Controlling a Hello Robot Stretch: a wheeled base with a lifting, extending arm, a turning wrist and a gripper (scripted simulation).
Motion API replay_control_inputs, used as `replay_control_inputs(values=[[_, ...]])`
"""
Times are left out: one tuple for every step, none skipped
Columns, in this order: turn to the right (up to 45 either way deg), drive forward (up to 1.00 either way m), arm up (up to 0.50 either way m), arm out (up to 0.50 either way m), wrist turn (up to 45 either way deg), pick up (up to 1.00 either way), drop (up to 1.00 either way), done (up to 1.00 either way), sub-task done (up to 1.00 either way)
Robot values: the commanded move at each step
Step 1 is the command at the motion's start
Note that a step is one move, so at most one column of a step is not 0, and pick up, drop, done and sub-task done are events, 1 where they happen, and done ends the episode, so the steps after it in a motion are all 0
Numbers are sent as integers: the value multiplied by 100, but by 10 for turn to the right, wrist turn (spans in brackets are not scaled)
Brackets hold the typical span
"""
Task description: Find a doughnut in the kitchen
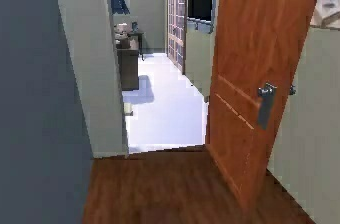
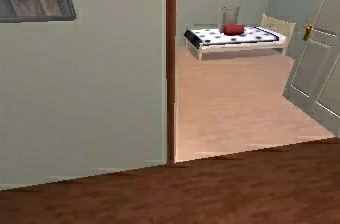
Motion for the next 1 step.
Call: replay_control_inputs(values=[[0, 100, 0, 0, 0, 0, 0, 0, 0]])
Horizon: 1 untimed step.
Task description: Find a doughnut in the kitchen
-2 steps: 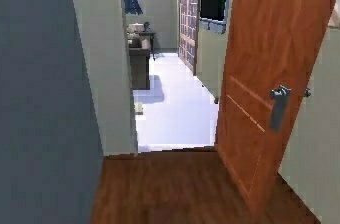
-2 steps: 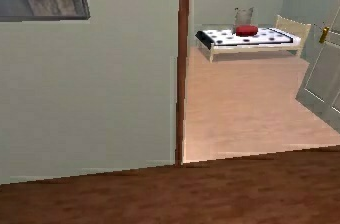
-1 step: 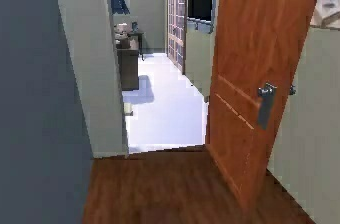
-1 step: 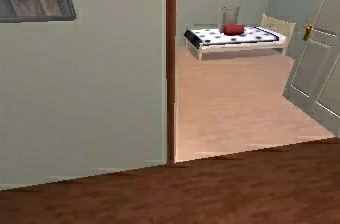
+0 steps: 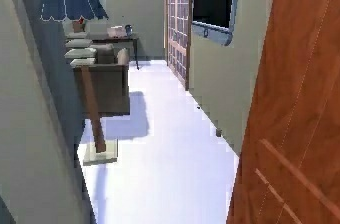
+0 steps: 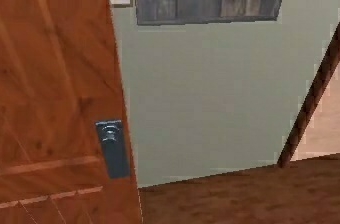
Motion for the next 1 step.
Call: replay_control_inputs(values=[[30, 0, 0, 0, 0, 0, 0, 0, 0]])
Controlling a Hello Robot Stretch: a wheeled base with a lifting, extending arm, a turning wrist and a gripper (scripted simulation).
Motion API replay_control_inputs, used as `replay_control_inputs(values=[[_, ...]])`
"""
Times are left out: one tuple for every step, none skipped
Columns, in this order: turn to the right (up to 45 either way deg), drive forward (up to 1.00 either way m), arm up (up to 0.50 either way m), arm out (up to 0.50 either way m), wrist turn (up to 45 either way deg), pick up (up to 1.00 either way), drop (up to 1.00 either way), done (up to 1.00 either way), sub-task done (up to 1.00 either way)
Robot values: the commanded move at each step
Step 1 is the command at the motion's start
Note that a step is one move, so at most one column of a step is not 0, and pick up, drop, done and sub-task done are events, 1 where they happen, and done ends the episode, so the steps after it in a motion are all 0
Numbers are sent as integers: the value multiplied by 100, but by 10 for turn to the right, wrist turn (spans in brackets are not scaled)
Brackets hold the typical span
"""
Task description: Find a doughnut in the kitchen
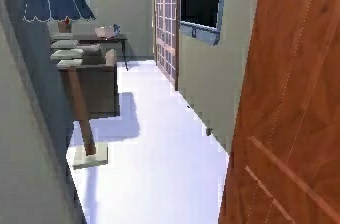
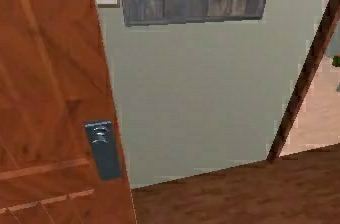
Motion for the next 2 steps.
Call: replay_control_inputs(values=[[0, 100, 0, 0, 0, 0, 0, 0, 0], [30, 0, 0, 0, 0, 0, 0, 0, 0]])
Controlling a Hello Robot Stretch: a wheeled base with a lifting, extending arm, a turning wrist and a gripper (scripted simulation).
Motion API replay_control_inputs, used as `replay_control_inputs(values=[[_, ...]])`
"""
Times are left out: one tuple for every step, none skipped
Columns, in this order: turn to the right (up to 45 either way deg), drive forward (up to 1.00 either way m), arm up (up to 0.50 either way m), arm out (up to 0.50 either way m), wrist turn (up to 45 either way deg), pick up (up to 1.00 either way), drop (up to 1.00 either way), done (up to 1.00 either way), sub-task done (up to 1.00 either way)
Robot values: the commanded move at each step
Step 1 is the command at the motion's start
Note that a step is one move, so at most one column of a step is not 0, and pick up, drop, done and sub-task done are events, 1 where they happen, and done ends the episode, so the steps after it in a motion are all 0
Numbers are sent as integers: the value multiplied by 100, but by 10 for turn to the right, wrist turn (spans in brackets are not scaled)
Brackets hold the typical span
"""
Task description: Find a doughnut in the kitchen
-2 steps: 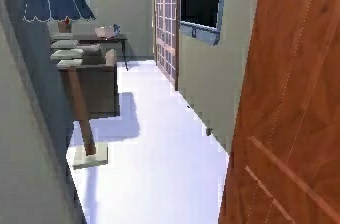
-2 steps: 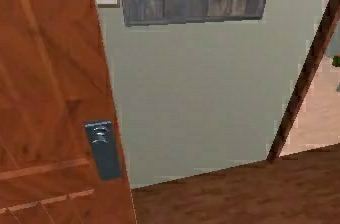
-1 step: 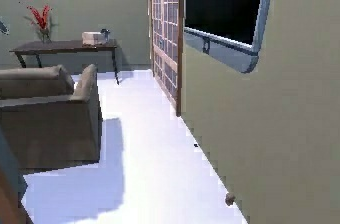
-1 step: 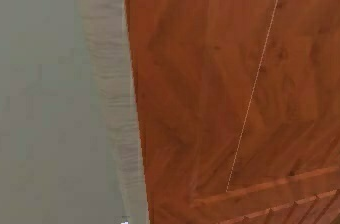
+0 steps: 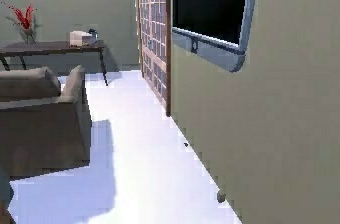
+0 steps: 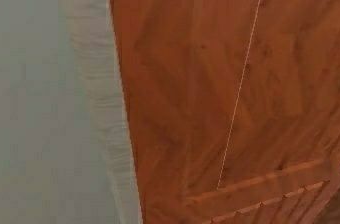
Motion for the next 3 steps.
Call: replay_control_inputs(values=[[0, 45, 0, 0, 0, 0, 0, 0, 0], [-150, 0, 0, 0, 0, 0, 0, 0, 0], [0, 100, 0, 0, 0, 0, 0, 0, 0]])
